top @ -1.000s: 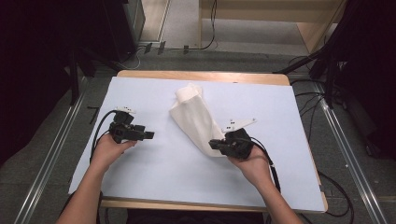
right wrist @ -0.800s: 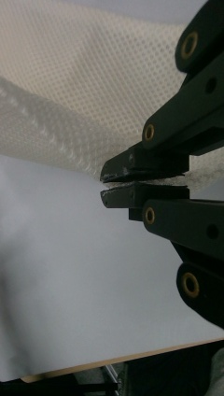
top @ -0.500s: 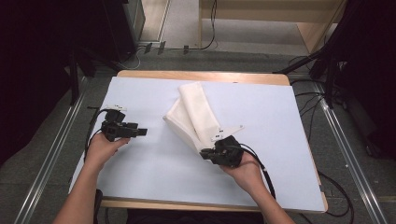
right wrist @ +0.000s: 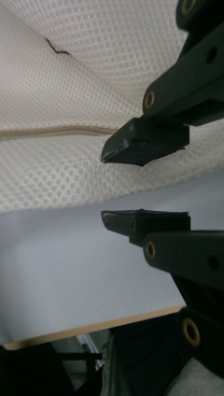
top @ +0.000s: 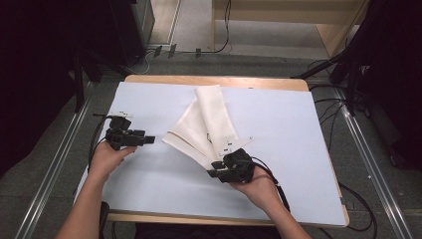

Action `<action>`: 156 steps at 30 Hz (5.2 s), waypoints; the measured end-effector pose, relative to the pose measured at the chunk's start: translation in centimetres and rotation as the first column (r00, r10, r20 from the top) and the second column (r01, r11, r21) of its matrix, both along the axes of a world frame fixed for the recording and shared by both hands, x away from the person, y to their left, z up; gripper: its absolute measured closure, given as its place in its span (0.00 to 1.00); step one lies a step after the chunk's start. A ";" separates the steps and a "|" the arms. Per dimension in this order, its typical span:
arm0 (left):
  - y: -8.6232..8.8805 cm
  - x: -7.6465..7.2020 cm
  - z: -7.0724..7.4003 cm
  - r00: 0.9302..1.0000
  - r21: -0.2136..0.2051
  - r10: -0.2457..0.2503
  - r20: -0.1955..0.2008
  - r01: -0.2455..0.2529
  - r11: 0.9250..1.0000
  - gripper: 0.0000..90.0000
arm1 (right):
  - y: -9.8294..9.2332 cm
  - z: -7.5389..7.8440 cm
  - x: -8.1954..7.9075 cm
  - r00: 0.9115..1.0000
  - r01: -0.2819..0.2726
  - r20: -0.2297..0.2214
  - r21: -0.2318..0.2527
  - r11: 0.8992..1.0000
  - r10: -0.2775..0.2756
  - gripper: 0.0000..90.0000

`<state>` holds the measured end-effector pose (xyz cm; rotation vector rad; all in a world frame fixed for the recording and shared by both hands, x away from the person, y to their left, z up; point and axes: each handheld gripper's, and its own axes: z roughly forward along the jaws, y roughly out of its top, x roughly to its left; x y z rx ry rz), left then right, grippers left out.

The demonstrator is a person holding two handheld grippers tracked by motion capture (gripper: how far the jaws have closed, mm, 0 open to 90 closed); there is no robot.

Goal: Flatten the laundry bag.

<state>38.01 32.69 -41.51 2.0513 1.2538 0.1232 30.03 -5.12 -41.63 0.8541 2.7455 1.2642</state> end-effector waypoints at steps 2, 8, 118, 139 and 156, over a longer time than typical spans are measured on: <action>0.1 0.0 0.1 1.000 -0.002 0.003 0.002 -0.003 1.000 0.43 | -0.2 0.2 0.1 1.000 0.013 -0.010 0.014 1.000 -0.013 0.67; 1.0 0.1 0.2 1.000 -0.010 0.023 0.005 -0.022 1.000 0.43 | -0.6 0.7 0.5 1.000 0.024 -0.015 0.023 0.999 -0.023 0.65; -5.9 1.2 -1.8 0.993 0.023 -0.108 -0.051 0.110 0.994 0.99 | -9.3 -3.7 10.7 0.904 0.427 0.007 -0.087 0.900 -0.428 0.99; -5.5 1.1 -1.7 0.997 0.042 -0.079 -0.027 0.080 0.996 0.78 | -10.1 -3.6 10.2 0.893 0.448 -0.024 -0.065 0.892 -0.450 0.85; -7.5 0.2 1.0 0.988 0.036 -0.155 -0.001 0.155 0.987 0.55 | -11.4 -1.6 6.7 0.904 0.425 -0.040 -0.008 0.905 -0.425 0.91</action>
